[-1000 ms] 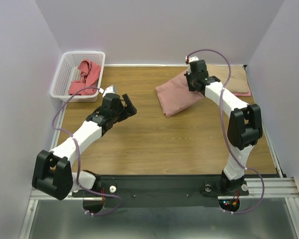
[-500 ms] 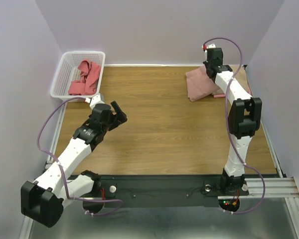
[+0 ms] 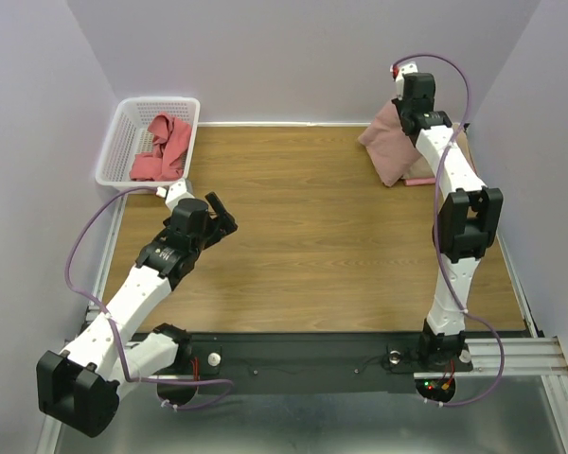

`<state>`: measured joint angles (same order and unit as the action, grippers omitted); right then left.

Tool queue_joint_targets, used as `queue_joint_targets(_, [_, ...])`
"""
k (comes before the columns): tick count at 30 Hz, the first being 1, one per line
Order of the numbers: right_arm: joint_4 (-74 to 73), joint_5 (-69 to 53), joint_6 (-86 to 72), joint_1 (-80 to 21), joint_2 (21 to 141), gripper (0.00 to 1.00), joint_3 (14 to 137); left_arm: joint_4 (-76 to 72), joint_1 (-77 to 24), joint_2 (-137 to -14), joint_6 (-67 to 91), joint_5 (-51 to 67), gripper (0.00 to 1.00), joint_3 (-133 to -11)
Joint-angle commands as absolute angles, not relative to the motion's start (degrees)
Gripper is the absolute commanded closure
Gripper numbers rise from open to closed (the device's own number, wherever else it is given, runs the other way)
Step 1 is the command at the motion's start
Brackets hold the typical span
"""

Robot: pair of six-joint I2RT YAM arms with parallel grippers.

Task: Fold and stack the t-shirts
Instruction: Neatly place the folded tshirt to the corner

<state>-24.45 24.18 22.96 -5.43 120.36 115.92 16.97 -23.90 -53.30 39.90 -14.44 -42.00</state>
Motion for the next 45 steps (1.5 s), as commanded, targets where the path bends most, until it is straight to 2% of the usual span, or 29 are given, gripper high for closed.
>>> queue_joint_targets(1, [-21.27,26.02,25.05,-5.54,116.72,1.00,120.06,17.05,-23.64,-51.50,39.20,-16.79,0.02,-43.24])
queue_joint_targets(16, [-22.06,25.67,22.15,-5.45,115.58,1.00,124.89,16.44,-23.55,-52.65,39.20,-17.49,0.02,-42.98])
queue_joint_targets(30, [-23.29,25.58,20.39,-1.94,115.93,1.00,123.57,16.43,-23.55,-53.70,39.38,-17.93,0.02,-42.80])
queue_joint_targets(45, [-23.29,20.92,22.50,4.30,124.80,1.00,125.86,17.05,-23.47,-56.60,39.38,-19.51,0.02,-43.59])
